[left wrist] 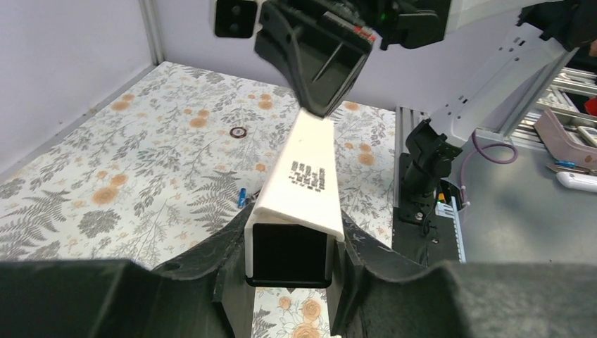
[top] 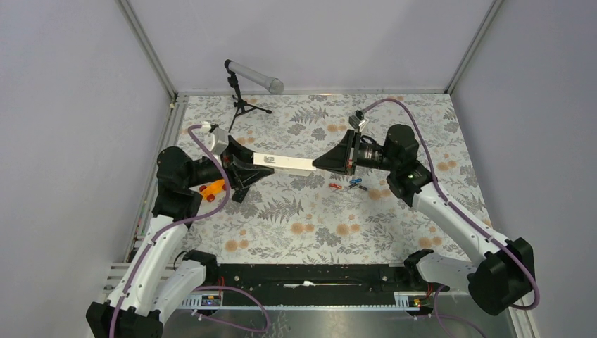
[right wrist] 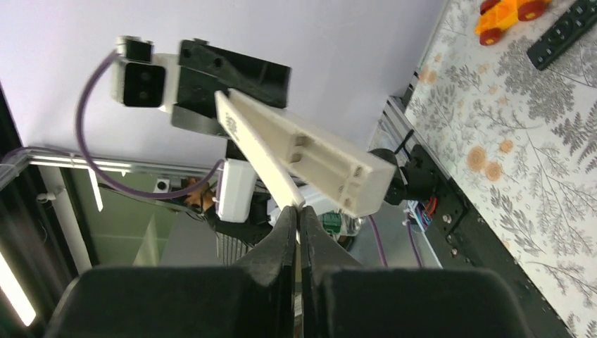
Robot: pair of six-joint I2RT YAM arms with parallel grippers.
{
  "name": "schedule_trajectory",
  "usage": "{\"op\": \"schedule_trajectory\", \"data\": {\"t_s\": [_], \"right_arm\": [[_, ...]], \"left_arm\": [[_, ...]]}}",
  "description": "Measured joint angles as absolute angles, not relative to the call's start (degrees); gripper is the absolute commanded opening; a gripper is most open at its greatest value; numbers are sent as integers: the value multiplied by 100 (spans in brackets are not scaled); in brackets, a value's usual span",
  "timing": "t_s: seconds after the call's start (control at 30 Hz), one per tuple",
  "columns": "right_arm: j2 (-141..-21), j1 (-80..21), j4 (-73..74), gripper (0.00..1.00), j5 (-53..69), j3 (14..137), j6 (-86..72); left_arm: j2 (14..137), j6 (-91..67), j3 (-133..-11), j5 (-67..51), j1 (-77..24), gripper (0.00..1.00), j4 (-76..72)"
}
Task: Load the batteries into the remote control
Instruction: Remove the battery cover from the remote control, then place the battery cover at the center of the board.
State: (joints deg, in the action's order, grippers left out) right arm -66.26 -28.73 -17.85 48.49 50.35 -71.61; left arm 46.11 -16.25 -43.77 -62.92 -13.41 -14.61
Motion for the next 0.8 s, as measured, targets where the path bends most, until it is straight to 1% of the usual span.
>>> {"op": "schedule_trajectory", "data": {"t_s": [0.4, 0.67, 0.8], "right_arm": [[-6278, -2880, -3120, 0, 4237, 4637, -7806], [-5990, -2733, -3190, 0, 3546, 4342, -7826], [-5907, -2714, -3153, 0, 3173, 4034, -7784]], "left_arm": [[4394, -1302, -4379, -5518, -1347, 0, -729], [4104, -1219, -4322, -4821, -1350, 0, -386], [3977, -1149, -4298, -4670, -1352, 0, 1]]}}
